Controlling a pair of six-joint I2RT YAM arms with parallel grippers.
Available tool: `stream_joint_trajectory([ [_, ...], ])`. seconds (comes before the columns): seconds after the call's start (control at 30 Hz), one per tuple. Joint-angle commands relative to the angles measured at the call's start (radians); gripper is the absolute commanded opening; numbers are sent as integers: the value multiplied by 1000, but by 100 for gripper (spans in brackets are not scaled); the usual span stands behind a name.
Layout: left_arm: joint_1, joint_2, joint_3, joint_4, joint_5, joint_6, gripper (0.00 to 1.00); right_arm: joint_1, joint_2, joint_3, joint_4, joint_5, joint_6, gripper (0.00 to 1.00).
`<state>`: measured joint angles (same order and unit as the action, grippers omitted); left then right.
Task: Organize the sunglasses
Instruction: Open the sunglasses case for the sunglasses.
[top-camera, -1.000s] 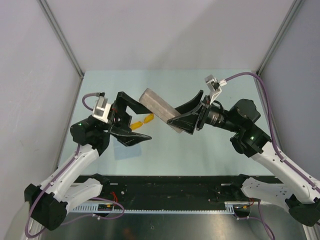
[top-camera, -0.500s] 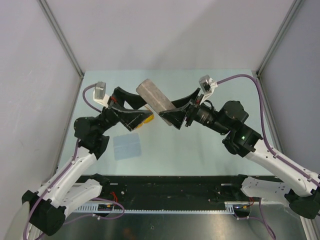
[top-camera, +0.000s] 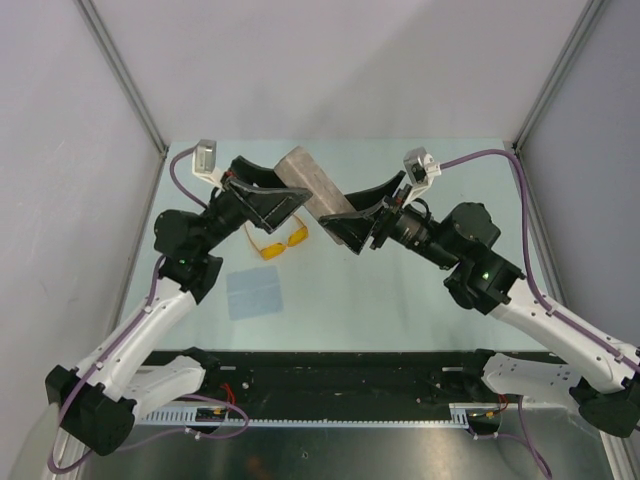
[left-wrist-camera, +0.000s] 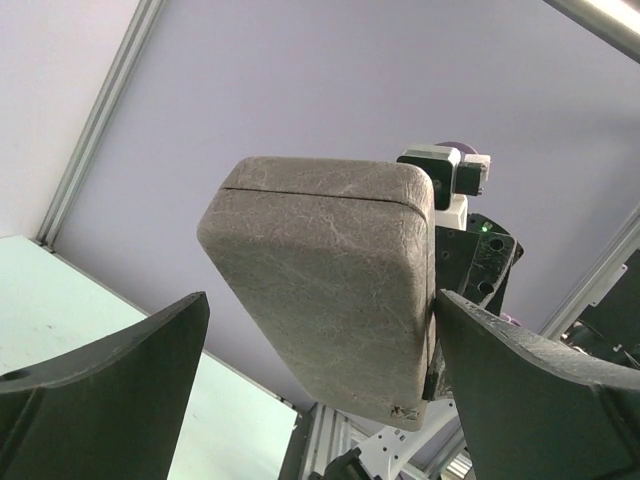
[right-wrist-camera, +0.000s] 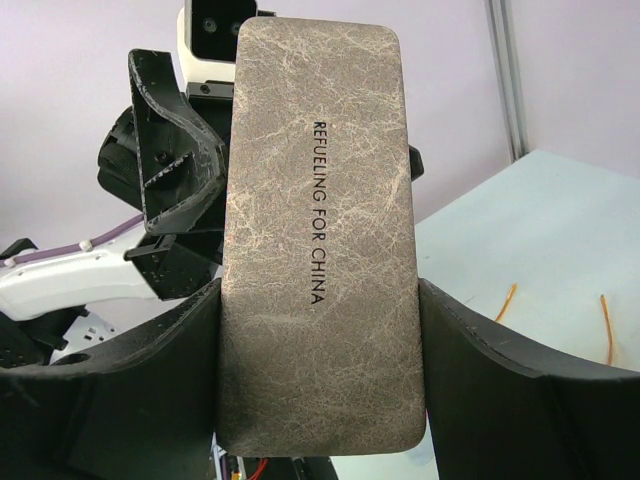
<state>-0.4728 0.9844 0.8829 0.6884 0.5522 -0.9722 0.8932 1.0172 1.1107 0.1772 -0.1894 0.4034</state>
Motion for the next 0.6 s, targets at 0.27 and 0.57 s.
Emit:
stream_joint_trajectory([
  [0.27, -27, 14, 11, 204, 133, 33, 79, -17, -25, 20, 183, -157, 144, 0],
  [0.57, -27, 16, -1, 361, 218, 18, 38, -71, -52, 18, 197, -266, 235, 0],
])
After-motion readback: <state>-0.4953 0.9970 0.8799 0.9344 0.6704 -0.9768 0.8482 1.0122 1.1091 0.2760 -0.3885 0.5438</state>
